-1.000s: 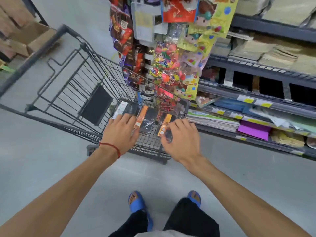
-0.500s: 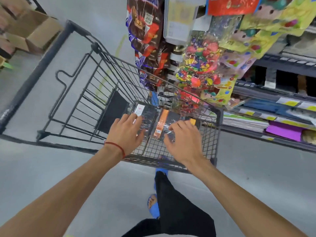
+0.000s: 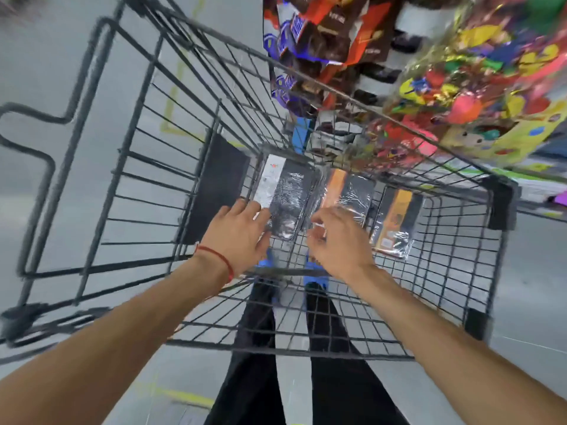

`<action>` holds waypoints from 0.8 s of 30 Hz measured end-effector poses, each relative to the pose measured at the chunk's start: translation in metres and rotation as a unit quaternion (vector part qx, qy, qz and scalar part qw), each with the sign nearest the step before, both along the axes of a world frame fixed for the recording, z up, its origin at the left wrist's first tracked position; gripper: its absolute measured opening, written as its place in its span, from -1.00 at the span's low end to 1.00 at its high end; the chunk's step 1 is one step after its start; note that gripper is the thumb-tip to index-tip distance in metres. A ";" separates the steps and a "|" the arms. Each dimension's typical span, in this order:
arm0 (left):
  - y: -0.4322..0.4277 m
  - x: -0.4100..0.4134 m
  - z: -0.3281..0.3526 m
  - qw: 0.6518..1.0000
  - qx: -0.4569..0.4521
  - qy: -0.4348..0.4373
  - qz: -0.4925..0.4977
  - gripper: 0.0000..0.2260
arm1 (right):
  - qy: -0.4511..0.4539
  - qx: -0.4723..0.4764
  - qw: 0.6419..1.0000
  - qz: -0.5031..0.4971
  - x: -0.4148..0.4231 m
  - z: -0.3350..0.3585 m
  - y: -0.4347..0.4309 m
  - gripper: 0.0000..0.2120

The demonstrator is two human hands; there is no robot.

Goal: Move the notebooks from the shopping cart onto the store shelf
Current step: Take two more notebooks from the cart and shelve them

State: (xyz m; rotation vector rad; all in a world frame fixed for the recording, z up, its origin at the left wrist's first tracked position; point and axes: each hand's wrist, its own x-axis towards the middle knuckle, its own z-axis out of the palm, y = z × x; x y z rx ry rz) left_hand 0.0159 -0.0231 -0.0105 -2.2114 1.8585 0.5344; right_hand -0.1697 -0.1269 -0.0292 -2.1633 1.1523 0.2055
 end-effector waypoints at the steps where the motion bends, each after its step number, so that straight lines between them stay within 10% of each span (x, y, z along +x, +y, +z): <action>1: 0.001 0.005 -0.011 1.000 0.008 0.008 -0.007 -0.70 | 0.005 0.018 1.000 -0.003 0.007 -0.013 0.001 -0.76; 24: 0.037 0.047 -0.100 0.997 0.029 0.060 -0.040 -0.74 | -0.021 0.260 0.924 -0.279 0.061 -0.168 0.021 -0.33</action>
